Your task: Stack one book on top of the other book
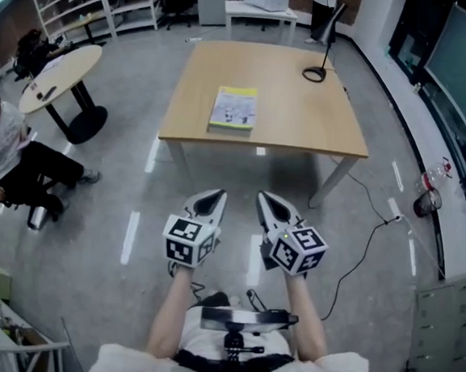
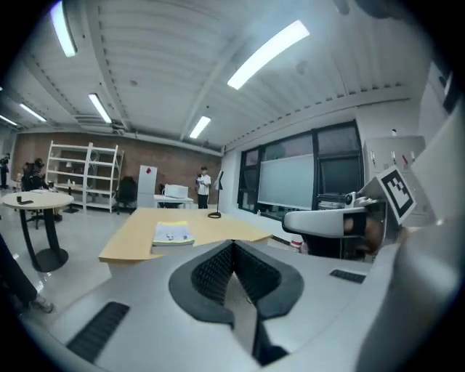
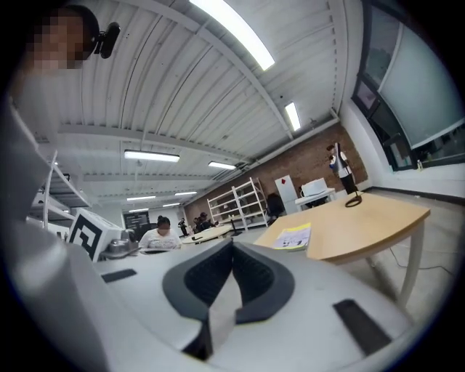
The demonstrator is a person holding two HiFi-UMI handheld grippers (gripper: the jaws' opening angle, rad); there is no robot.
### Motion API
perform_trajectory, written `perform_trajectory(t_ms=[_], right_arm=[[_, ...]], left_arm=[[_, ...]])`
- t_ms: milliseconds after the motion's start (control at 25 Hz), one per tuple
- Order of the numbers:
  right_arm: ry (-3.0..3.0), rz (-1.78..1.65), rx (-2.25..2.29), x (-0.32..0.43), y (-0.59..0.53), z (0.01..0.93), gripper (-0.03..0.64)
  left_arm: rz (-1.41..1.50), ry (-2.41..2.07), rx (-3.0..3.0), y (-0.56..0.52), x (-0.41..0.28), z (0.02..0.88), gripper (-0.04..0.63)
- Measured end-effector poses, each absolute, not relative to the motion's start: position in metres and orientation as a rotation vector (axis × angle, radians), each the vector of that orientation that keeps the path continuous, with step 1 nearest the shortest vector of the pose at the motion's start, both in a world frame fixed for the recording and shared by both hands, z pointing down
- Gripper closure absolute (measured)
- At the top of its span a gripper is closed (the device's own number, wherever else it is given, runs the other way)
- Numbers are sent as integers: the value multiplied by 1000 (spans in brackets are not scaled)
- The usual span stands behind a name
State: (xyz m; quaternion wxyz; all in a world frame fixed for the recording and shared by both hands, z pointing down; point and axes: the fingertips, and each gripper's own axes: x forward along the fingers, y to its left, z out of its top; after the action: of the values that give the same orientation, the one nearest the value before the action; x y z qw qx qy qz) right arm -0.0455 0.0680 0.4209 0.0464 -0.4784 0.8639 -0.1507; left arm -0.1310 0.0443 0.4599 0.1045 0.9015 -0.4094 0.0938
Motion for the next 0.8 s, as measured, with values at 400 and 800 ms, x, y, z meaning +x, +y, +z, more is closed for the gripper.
perform_trajectory(t_ms=[400, 800], right_arm=[[2580, -506, -1432, -91, 161, 399, 620], [2548, -568, -1456, -105, 237, 412, 620]], left_arm=[[59, -1420, 2714, 135, -195, 412, 584], [21, -1419, 2704, 210, -216, 414, 584]])
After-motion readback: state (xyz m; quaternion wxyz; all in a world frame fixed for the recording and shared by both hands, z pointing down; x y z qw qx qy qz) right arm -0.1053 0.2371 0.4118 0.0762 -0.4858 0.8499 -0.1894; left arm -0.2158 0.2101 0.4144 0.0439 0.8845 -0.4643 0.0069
